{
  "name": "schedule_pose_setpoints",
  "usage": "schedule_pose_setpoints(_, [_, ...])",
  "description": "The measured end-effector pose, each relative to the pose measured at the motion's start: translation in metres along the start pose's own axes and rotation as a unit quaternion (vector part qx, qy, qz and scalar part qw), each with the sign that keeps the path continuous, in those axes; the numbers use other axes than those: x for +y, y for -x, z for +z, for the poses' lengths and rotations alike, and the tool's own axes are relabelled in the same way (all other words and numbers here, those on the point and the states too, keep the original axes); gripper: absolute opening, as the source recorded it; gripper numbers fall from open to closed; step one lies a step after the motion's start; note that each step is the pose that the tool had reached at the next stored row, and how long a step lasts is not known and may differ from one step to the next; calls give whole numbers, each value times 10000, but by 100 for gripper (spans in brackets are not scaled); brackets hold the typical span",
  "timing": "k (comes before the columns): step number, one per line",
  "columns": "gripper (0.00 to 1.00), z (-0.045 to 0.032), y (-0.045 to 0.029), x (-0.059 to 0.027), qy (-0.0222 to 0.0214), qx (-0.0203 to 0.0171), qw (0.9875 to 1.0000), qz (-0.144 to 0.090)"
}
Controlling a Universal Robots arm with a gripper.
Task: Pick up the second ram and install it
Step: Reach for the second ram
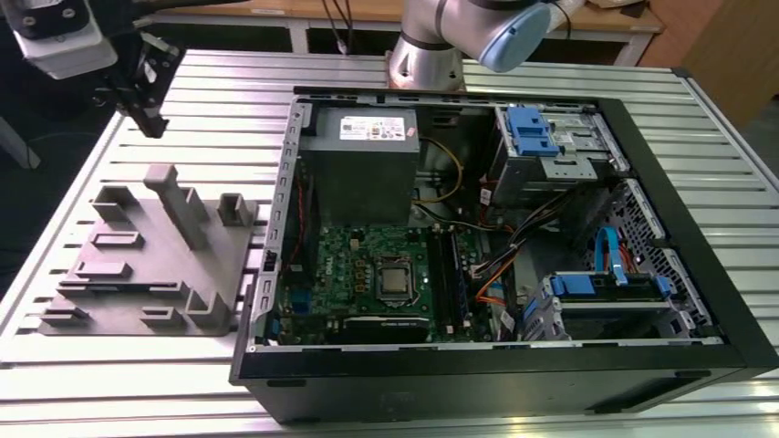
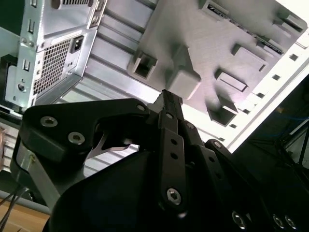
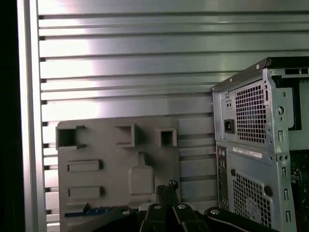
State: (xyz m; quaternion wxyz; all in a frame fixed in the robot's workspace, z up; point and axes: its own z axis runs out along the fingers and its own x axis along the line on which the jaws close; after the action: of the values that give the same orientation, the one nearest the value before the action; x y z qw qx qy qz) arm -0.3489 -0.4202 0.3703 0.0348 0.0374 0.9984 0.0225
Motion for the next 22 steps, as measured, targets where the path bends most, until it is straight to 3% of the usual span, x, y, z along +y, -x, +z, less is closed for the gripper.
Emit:
schedule_pose_setpoints(17, [7,84,-279,-289,0,-1,10000,0])
schedule_pose_setpoints(22, [7,117,-326,-383,0,0,10000,0])
